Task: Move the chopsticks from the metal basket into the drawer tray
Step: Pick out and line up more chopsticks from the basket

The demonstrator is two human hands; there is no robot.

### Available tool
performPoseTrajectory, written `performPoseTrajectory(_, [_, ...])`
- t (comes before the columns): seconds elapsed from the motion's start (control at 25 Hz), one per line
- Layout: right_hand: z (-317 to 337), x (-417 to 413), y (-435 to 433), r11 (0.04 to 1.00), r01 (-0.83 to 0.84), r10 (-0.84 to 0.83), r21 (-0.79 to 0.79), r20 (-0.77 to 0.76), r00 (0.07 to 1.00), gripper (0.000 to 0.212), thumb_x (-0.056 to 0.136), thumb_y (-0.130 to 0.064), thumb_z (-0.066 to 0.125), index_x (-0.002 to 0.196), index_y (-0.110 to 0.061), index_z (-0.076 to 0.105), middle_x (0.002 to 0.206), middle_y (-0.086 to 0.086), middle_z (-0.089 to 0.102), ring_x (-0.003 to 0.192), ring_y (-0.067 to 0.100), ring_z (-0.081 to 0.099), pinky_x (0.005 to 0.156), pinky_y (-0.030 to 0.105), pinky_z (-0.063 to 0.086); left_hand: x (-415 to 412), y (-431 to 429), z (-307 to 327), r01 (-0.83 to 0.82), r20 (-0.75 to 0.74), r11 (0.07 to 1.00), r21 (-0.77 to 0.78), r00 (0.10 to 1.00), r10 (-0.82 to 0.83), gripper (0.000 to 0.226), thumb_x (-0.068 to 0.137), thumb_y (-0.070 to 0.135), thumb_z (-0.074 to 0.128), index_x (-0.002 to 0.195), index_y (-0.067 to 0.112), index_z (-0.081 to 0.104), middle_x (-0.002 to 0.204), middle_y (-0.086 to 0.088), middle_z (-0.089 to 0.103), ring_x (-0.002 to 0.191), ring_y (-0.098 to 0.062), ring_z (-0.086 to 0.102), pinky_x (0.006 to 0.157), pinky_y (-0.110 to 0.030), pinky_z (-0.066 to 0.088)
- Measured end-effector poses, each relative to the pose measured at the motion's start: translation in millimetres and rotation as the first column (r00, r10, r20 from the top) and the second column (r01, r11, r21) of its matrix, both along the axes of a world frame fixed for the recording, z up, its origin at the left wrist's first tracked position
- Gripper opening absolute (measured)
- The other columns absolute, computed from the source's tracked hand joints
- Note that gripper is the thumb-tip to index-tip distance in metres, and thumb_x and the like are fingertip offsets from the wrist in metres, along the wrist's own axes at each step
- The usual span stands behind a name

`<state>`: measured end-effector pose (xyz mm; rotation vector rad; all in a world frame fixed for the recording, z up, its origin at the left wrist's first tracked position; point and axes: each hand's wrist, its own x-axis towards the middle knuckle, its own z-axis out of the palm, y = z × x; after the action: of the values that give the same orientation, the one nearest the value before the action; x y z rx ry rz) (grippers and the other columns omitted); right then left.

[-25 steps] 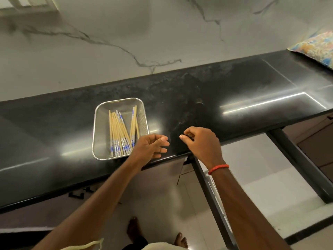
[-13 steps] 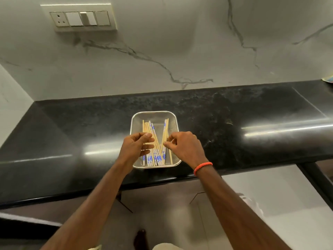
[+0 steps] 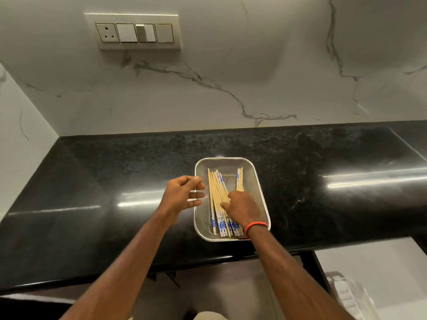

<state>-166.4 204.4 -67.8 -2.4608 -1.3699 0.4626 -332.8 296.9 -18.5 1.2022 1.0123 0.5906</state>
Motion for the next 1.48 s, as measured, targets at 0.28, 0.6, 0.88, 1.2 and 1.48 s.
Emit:
performPoseTrajectory(0.28, [-12, -3, 9, 1.0, 0.014, -0.014, -0.007, 0.11, 0.994, 0.013, 0.096, -0.021, 0.061, 0.088, -0.011, 0.063, 0.088, 0.005, 0.064, 0.083, 0.021, 0.065, 0.075, 0.034, 0.059, 5, 18, -8, 0.083, 0.021, 0.994, -0.073, 0.996, -0.081, 0.02, 0.099, 0.026, 0.063, 0.1, 0.01, 0.073, 0.095, -0.008, 0.079, 0.088, -0.027, 0.077, 0.072, -0.041, 0.065])
performPoseTrajectory(0.6, [5, 10, 10, 0.93, 0.298, -0.213, 0.216, -0.344, 0.915, 0.009, 0.088, -0.018, 0.071, 0.083, -0.026, 0.069, 0.076, -0.006, 0.069, 0.07, 0.007, 0.068, 0.06, 0.019, 0.056, 17, 27, -10, 0.166, 0.078, 0.98, -0.106, 0.984, -0.158, 0.024, 0.099, 0.028, 0.062, 0.104, 0.007, 0.072, 0.105, -0.018, 0.075, 0.078, -0.026, 0.076, 0.066, -0.041, 0.065])
performPoseTrajectory(0.88, [42, 2, 12, 0.84, 0.136, 0.069, 0.525, -0.351, 0.934, 0.016, 0.09, -0.017, 0.07, 0.103, -0.024, 0.077, 0.095, -0.009, 0.074, 0.091, 0.008, 0.065, 0.08, 0.027, 0.056, 28, 25, -6, 0.383, 0.173, 0.863, -0.331, 0.923, -0.343, 0.053, 0.096, 0.051, 0.057, 0.117, 0.003, 0.067, 0.107, -0.022, 0.076, 0.092, -0.04, 0.075, 0.065, -0.047, 0.064])
performPoseTrajectory(1.2, [31, -7, 7, 0.8, 0.071, 0.216, 0.596, -0.397, 0.892, 0.027, 0.096, -0.016, 0.061, 0.116, -0.029, 0.073, 0.096, -0.016, 0.074, 0.09, 0.006, 0.069, 0.081, 0.028, 0.058, 30, 22, -4, 0.382, 0.215, 0.894, -0.233, 0.917, -0.335, 0.027, 0.098, 0.018, 0.06, 0.12, 0.003, 0.061, 0.089, -0.016, 0.075, 0.073, -0.031, 0.076, 0.055, -0.036, 0.062])
performPoseTrajectory(1.48, [-4, 10, 9, 0.969, 0.207, -0.178, 0.135, -0.204, 0.963, 0.034, 0.093, -0.035, 0.066, 0.125, -0.026, 0.063, 0.093, -0.004, 0.07, 0.084, 0.012, 0.066, 0.074, 0.031, 0.054, 21, 19, -7, 0.244, 0.171, 0.947, -0.21, 0.963, -0.21, 0.019, 0.101, 0.017, 0.058, 0.112, 0.003, 0.063, 0.078, -0.013, 0.073, 0.064, -0.029, 0.074, 0.057, -0.04, 0.062])
